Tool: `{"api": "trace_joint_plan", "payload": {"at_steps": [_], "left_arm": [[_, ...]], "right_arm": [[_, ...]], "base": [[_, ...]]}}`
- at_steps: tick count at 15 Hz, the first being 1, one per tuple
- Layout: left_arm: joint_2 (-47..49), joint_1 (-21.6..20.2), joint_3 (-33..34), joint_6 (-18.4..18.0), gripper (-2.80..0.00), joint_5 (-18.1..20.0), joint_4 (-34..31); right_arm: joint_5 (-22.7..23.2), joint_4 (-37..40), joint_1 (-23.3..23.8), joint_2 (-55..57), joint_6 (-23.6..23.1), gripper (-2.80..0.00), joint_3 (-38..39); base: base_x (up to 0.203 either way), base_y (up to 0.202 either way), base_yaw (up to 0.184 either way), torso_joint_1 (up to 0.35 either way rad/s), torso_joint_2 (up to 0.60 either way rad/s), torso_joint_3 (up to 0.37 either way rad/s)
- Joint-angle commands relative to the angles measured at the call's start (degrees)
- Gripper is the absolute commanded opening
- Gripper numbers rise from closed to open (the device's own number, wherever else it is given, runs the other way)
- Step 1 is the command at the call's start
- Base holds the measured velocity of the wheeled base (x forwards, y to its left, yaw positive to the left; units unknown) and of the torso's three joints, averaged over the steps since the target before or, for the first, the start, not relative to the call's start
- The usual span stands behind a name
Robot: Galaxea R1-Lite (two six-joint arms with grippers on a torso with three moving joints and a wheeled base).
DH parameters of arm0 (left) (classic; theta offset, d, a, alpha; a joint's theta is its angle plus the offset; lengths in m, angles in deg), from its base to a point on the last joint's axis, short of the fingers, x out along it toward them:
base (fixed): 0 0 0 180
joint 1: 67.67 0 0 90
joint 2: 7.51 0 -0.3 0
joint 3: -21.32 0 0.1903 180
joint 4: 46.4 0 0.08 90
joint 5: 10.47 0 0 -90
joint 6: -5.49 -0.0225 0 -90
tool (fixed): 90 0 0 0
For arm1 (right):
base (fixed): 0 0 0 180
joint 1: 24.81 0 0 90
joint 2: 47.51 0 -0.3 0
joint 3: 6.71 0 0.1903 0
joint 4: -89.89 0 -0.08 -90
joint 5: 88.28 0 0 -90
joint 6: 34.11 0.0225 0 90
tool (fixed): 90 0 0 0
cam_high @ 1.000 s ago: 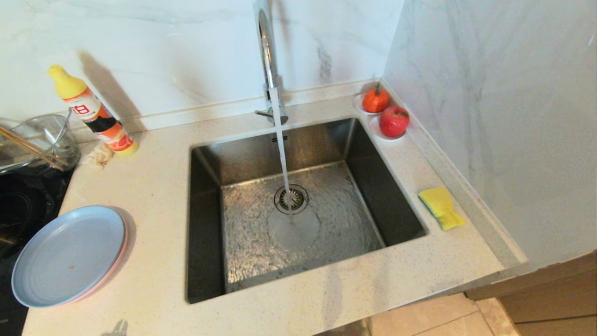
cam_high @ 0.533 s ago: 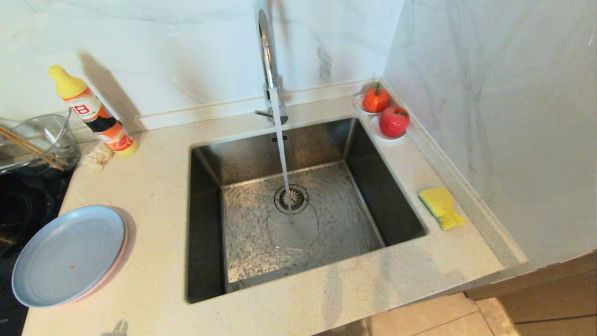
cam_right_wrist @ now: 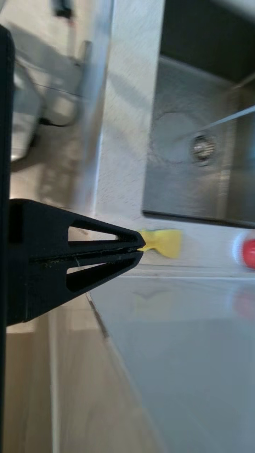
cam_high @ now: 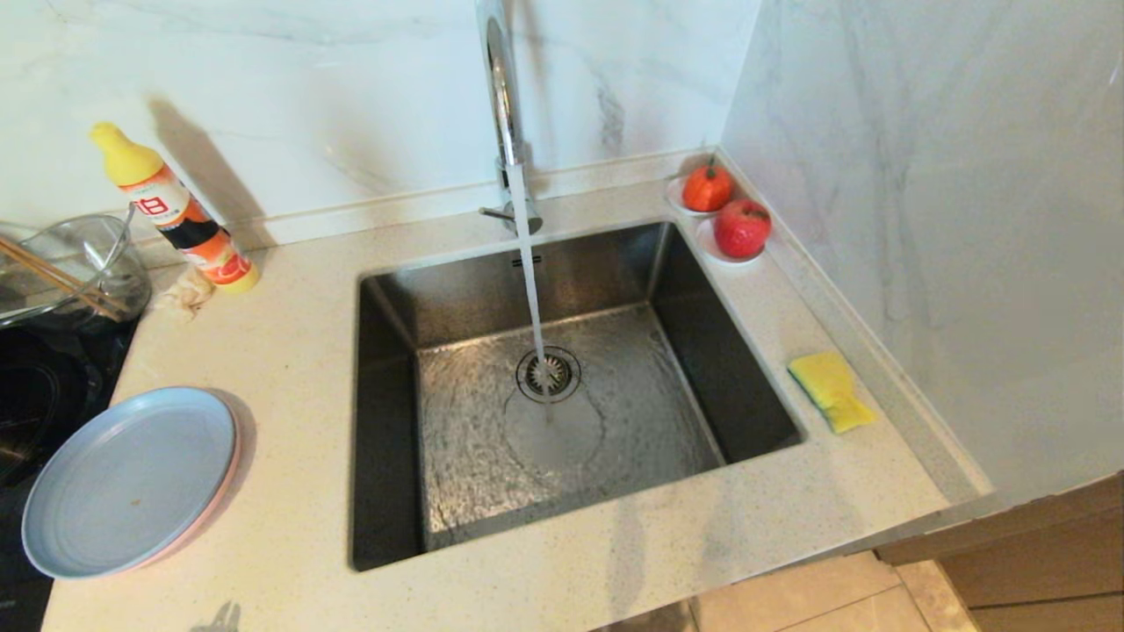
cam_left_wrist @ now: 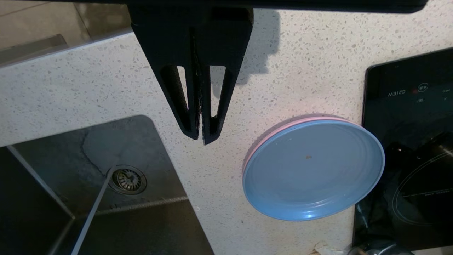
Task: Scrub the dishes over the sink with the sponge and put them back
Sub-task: Wash the plate
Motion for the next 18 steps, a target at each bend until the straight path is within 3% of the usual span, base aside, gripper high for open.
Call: {"api": "trace_joint_plan", "payload": {"at_steps": [1,8,18], "left_arm": [[0.2,0.0,2.3,0.0,-2.8,0.0,0.1],[0.2,0.0,2.3,0.0,-2.8,0.1,0.1],[0.2,0.0,2.3,0.0,-2.8,0.0,0.1]], "right_arm": [[0.4,0.6,0.3,13.0,-0.4,-2.8,-2.9],[-1.0,2.8,-1.8,34.5,0.4,-2.8,-5.6],[-14.7,-4.0,-18.5,45.0,9.1,-2.8,-2.7]], "base": [[0.0,0.0,0.0,0.0,0.0,0.0],[0.0,0.0,0.0,0.0,0.0,0.0],[0.0,0.0,0.0,0.0,0.0,0.0]]}}
